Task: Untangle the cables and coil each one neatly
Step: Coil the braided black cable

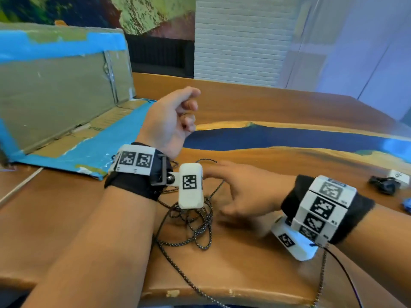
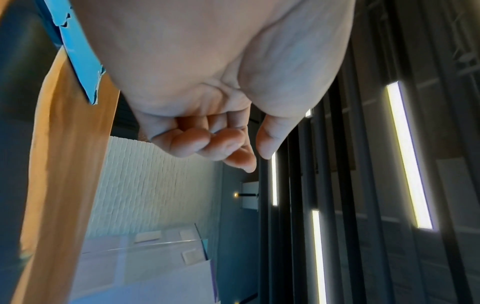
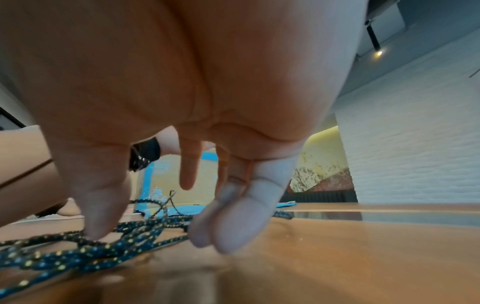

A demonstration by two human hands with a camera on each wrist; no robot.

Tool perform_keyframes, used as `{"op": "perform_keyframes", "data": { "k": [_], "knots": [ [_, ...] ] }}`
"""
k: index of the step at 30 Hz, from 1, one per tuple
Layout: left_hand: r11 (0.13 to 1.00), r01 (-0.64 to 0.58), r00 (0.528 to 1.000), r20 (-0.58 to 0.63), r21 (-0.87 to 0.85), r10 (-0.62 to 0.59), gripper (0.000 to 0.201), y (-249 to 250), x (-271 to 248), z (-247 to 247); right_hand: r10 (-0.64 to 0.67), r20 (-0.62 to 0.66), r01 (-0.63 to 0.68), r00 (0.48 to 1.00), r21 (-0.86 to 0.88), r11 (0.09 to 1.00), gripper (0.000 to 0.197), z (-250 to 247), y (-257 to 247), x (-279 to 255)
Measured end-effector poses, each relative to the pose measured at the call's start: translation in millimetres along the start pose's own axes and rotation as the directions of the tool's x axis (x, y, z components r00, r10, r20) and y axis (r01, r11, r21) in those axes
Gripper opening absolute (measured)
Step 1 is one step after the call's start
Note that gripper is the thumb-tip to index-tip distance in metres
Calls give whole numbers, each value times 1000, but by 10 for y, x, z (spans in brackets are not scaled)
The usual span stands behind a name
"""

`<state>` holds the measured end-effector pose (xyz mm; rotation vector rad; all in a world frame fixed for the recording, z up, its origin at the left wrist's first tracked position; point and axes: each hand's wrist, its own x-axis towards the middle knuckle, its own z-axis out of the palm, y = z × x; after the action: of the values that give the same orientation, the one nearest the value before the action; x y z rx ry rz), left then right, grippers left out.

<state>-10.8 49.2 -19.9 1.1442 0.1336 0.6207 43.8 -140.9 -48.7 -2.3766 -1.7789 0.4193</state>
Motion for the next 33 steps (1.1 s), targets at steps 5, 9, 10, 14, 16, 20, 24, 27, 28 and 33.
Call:
{"op": "perform_keyframes", "data": {
  "k": [5, 9, 10, 14, 16, 20, 24, 27, 28, 33],
  "knots": [
    [999, -32, 999, -31, -40, 31, 23, 129, -13, -121, -23, 164, 31, 986, -42, 999, 52, 132, -58, 243],
    [999, -39, 999, -30, 10, 39, 23, 128, -14, -168, 137, 4, -136, 991, -117, 984, 20, -108, 234, 268],
    [999, -29, 999, -32, 40, 30, 23, 107, -11, -166, 184, -89, -193, 979, -104, 976, 20, -191, 367, 262],
    [974, 39, 999, -33, 222, -33, 16, -83, 16, -111, 387, -395, -241, 833, 371, 897, 21, -431, 806, 194],
    [945, 75, 997, -19, 319, -73, 14, -198, 34, -65, 511, -491, -108, 706, 638, 762, 19, -477, 930, 174],
    [874, 142, 980, 60, 464, -191, 24, -355, 26, 53, 651, -478, 238, 590, 873, 426, 22, -517, 1077, 109],
    [789, 181, 897, 231, 587, -377, 43, -470, -13, 198, 712, -439, 385, 548, 888, 251, 17, -521, 1109, 37],
    [651, 74, 830, 315, 755, -460, 29, -500, -18, 327, 786, -373, 387, 493, 903, 186, 13, -488, 1280, -19],
    [630, 38, 823, 333, 776, -460, 30, -490, 0, 362, 811, -346, 391, 472, 907, 158, 17, -469, 1354, -41],
    [807, 14, 935, 277, 590, -219, 30, -400, 227, 312, 820, -269, 339, 506, 936, 98, 23, -244, 1521, -126]
  ]
}}
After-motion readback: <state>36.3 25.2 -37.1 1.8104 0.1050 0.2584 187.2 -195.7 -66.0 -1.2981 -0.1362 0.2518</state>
